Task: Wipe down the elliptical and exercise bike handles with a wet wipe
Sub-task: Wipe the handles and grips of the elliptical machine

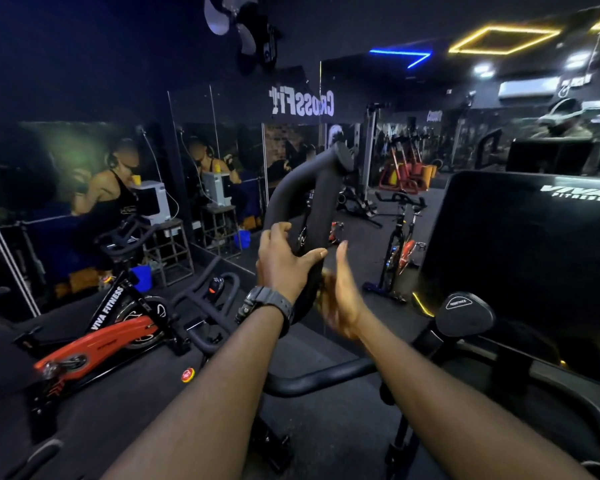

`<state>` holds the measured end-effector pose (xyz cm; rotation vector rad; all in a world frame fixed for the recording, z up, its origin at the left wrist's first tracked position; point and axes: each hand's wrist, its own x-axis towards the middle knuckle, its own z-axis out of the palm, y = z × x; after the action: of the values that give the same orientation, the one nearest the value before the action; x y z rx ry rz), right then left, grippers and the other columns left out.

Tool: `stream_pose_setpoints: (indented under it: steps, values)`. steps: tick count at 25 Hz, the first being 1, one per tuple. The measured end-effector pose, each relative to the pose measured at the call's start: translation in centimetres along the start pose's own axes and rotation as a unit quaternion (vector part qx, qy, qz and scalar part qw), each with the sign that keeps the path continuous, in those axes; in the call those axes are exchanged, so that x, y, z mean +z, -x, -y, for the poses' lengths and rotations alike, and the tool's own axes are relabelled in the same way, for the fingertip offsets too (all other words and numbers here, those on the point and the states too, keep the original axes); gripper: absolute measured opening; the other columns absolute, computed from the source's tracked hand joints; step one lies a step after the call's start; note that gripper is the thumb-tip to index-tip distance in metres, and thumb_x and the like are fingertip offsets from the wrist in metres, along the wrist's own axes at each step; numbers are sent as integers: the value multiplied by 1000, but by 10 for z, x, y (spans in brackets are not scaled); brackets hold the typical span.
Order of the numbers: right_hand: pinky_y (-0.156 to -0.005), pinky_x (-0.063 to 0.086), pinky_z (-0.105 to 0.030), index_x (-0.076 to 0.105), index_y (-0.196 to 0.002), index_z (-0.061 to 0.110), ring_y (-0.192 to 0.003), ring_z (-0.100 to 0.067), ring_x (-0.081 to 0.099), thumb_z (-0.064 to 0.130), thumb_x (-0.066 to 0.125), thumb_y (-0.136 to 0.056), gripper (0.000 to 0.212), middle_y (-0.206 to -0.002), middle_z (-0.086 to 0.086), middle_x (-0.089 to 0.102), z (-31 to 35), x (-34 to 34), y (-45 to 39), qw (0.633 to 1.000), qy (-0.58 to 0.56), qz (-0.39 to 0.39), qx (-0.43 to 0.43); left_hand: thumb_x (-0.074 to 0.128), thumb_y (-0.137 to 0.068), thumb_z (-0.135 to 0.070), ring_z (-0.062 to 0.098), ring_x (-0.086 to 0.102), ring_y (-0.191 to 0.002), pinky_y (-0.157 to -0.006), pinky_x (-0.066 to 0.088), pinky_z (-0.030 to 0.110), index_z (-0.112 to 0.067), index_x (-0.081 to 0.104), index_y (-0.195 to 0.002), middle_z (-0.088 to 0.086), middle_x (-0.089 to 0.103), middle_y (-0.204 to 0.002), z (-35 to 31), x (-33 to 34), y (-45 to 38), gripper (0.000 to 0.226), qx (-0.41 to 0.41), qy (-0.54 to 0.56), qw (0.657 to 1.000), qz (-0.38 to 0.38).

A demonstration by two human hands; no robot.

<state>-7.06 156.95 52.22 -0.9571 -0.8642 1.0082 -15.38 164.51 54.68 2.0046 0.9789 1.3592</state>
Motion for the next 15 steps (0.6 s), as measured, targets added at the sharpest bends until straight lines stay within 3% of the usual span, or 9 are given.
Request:
stream_pose_setpoints:
  steps: [2,4,6,9,11,15]
  values:
    - [-82,55,-32,67,-107,2,-92,-24,67,89,28,-72,102,-106,-18,68,-4,-3,-2,1000,-6,-21,-4,87,-65,-48,16,62,-97,-85,54,37,-22,58,-118,-4,59,-111,-2,1,2,66,-7,-3,1000,-1]
    - [-94,52,-39,63,-120,-3,-106,-32,65,94,30,-70,114,-118,-23,65,34,5,-14,999,-6,-44,-17,87,-66,-47,14,63,-92,-81,54,34,-24,59,-109,-5,63,-101,-4,2,5,57,-8,-21,1000,-3]
    - [-106,46,-45,59,-131,3,-121,-33,59,94,28,-73,112,-129,-21,62,61,10,-22,997,-27,-34,-68,88,-64,-46,14,63,-85,-77,56,36,-26,54,-102,-5,61,-95,-4,1,6,55,-9,-11,1000,-6]
    - [-100,49,-35,60,-131,14,-121,-24,61,83,18,-85,93,-127,-10,66,22,1,2,996,53,-29,-66,89,-63,-46,13,63,-83,-76,55,34,-25,52,-102,-5,60,-96,-5,0,7,58,-18,-7,1000,-3]
    - [-98,50,-34,61,-130,13,-118,-23,62,80,20,-85,91,-124,-10,68,-6,2,22,998,33,-1,-49,88,-64,-48,13,62,-86,-78,56,35,-24,57,-108,-5,59,-100,-6,-1,5,58,-14,-13,1000,-3]
    - [-92,50,-32,62,-128,10,-111,-21,64,84,18,-84,97,-117,-8,69,33,5,0,996,2,-41,-85,83,-74,-43,15,64,-90,-82,55,36,-23,67,-107,-5,64,-101,-4,-3,8,42,43,-66,996,34]
